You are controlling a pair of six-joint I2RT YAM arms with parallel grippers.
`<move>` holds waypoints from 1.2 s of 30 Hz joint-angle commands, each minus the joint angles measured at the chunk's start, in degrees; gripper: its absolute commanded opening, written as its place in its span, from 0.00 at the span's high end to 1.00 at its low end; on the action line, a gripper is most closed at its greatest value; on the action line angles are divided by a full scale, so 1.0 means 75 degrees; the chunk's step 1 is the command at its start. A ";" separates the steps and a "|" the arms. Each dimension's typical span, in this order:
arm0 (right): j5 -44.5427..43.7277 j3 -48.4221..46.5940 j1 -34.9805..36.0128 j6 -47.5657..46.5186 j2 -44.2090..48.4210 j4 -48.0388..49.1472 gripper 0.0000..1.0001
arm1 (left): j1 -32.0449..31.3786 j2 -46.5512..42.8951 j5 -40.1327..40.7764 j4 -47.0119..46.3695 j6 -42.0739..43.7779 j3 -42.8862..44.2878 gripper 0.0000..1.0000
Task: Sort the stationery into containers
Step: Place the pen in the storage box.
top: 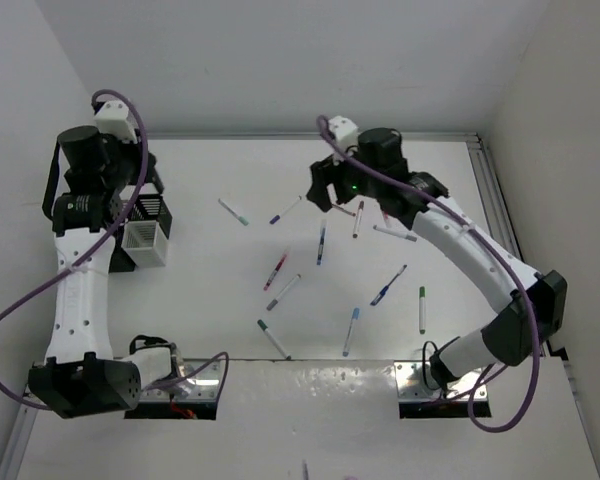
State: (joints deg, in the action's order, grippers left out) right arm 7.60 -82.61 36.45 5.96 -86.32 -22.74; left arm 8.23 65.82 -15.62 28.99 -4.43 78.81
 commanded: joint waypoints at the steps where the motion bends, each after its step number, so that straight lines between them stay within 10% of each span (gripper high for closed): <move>1: 0.1212 0.0817 -0.1025 0.0740 0.0458 -0.0144 0.29 | 0.0646 0.0107 0.2523 0.1010 0.1433 -0.0355 1.00; 11: 0.1706 0.2424 -0.2937 0.1304 0.1127 0.0056 0.35 | 0.2113 0.0645 0.2611 -0.0243 0.1866 -0.1401 1.00; 33: 0.1448 0.2729 -0.3102 0.1480 0.1068 0.0372 0.38 | 0.3086 0.1724 0.0805 -0.1768 0.2476 -0.2234 1.00; 36: 0.1355 0.2729 -0.3090 0.1456 0.1010 0.0419 0.36 | 0.3133 0.1689 0.0642 -0.1302 0.2768 -0.2164 0.86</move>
State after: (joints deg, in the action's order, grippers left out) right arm 18.55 -62.24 13.50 16.73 -79.55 -22.31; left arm 30.70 79.57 -7.62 19.31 13.37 62.02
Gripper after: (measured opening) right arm 0.629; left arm 0.262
